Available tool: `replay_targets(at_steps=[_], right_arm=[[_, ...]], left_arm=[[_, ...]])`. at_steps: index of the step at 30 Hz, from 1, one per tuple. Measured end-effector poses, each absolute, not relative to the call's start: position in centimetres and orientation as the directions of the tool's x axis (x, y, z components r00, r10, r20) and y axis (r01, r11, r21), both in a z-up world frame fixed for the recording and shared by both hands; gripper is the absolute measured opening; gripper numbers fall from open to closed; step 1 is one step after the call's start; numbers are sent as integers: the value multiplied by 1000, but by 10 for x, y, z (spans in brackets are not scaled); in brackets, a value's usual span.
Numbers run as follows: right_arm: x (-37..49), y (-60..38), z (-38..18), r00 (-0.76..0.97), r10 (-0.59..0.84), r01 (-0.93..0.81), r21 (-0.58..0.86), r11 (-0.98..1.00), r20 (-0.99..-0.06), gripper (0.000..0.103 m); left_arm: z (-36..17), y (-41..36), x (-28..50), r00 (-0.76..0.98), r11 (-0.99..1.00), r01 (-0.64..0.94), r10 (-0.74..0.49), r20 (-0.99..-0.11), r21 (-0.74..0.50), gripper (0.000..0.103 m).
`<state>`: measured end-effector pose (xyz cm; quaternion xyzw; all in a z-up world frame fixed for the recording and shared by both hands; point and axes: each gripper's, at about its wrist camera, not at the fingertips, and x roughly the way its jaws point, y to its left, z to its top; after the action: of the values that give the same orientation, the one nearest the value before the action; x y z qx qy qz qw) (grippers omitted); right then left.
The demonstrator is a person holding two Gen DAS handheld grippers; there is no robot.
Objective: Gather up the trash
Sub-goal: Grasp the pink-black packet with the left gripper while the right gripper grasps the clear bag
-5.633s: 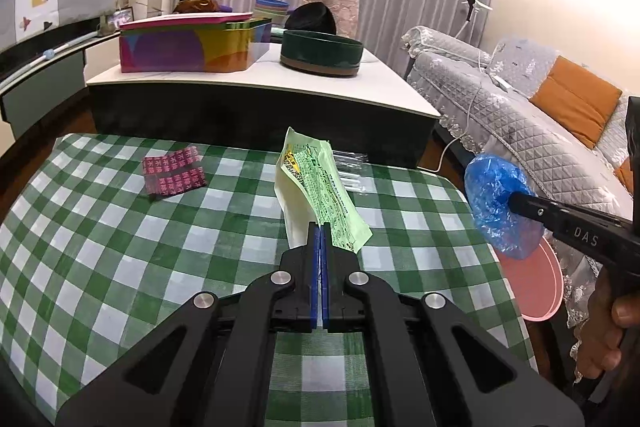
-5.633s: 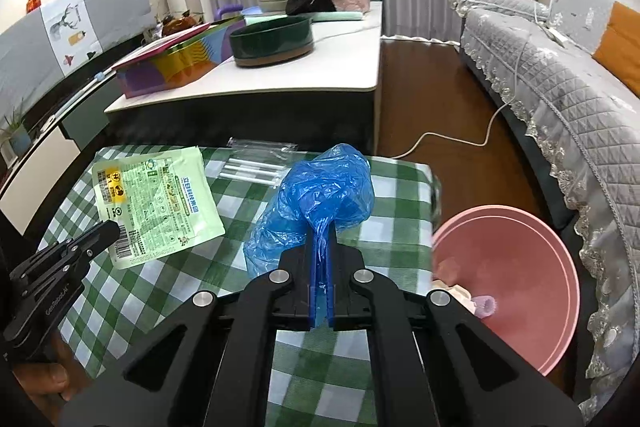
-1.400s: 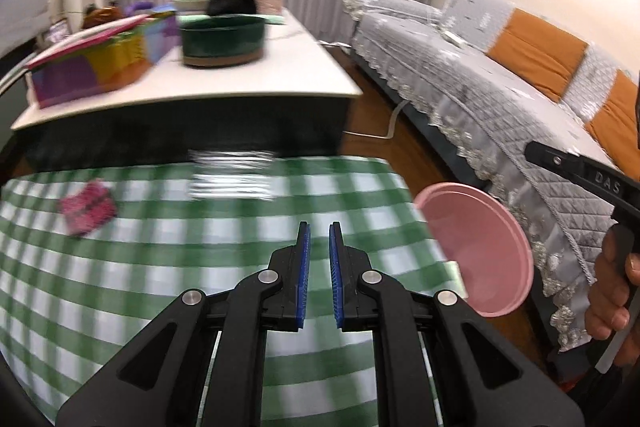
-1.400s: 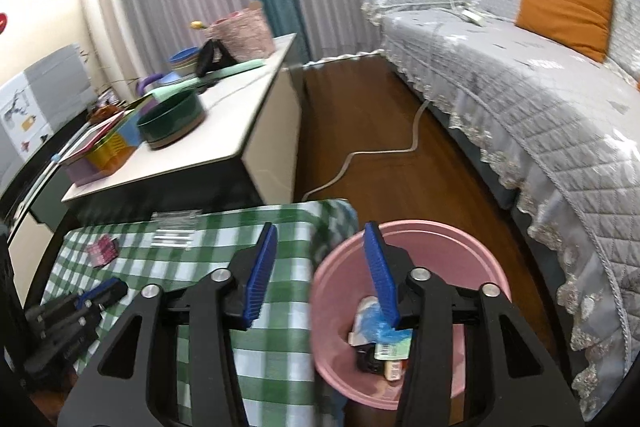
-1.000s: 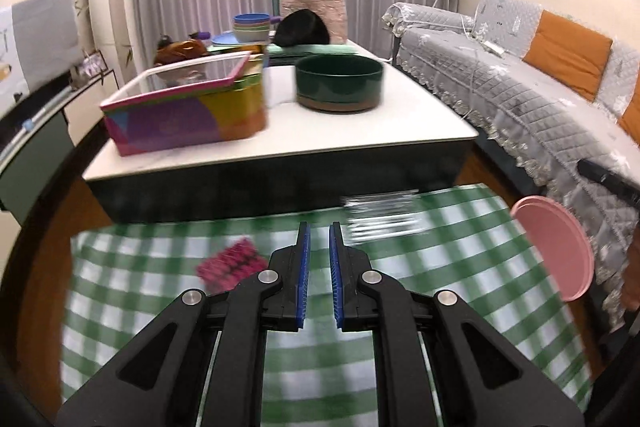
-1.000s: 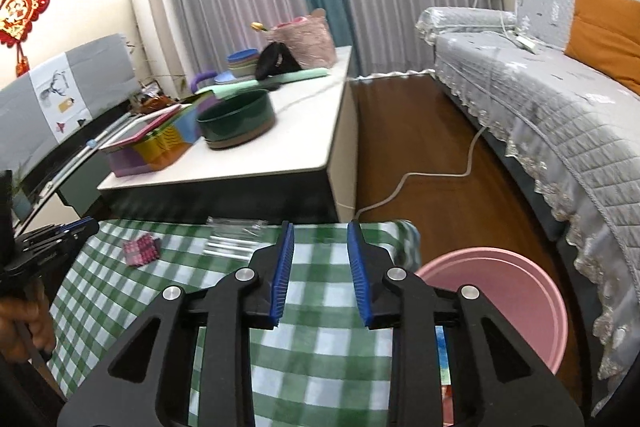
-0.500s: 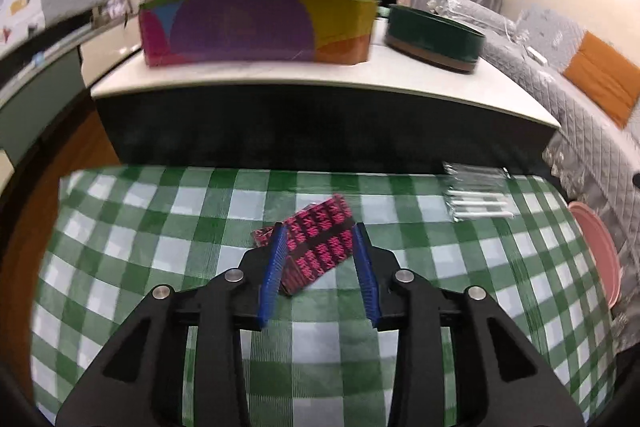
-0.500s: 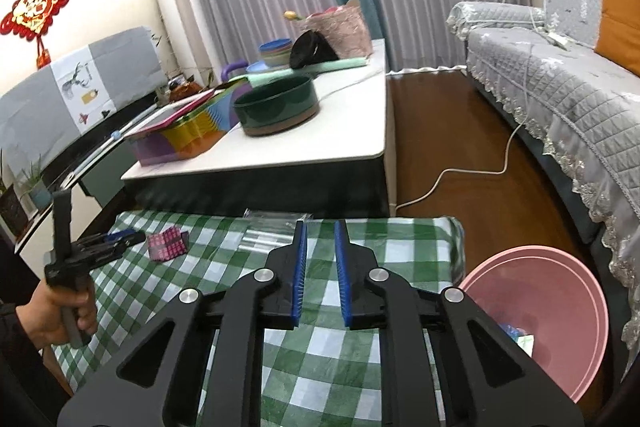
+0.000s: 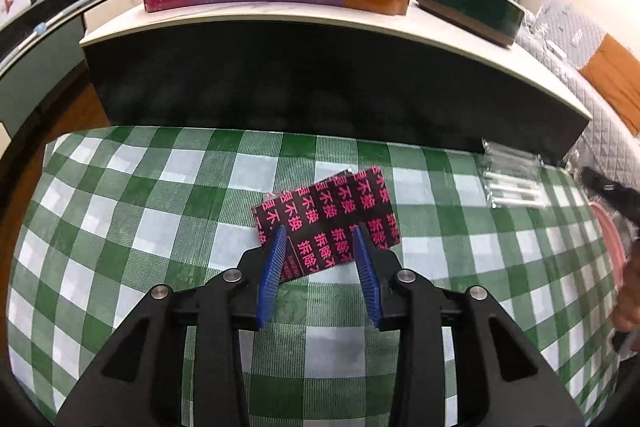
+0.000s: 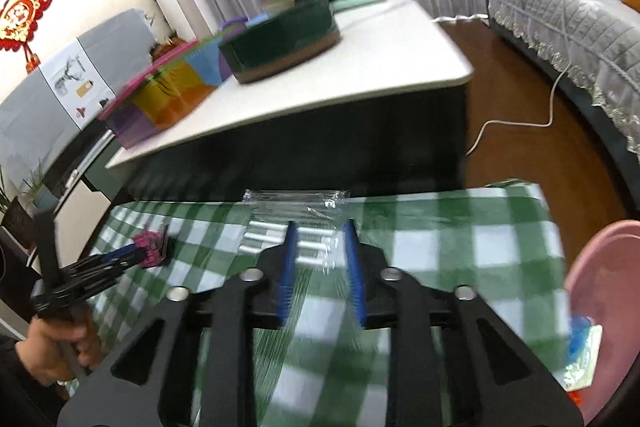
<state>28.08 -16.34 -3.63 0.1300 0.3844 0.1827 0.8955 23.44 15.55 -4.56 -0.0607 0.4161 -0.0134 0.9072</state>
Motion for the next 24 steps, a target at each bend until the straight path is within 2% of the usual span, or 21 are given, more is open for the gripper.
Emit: replay_targets(at_steps=[11,13,18,22,24], right_arm=[[326,-142,-64,587,405,-203,357,912,-701,40],[326,-142,-62,592,403,-209,350,913,-698,34],[323,-142,-61,588,405,-216,347,913,-700,15],[315,-148,-53,593,418,-218,363,906,-688,3],[308,-149,-47,603,420,-224,361,905,-679,1]], left_arm=[[-47,167,240,639,986,-53,-86,-765,-156,35],[-49,167,239,635,987,-46,-92,-767,-157,35],[-47,162,240,635,986,-30,-107,-765,-163,10],[-42,156,237,643,987,-3,-120,-757,-159,0],[-40,153,235,649,988,13,-126,-750,-154,0]])
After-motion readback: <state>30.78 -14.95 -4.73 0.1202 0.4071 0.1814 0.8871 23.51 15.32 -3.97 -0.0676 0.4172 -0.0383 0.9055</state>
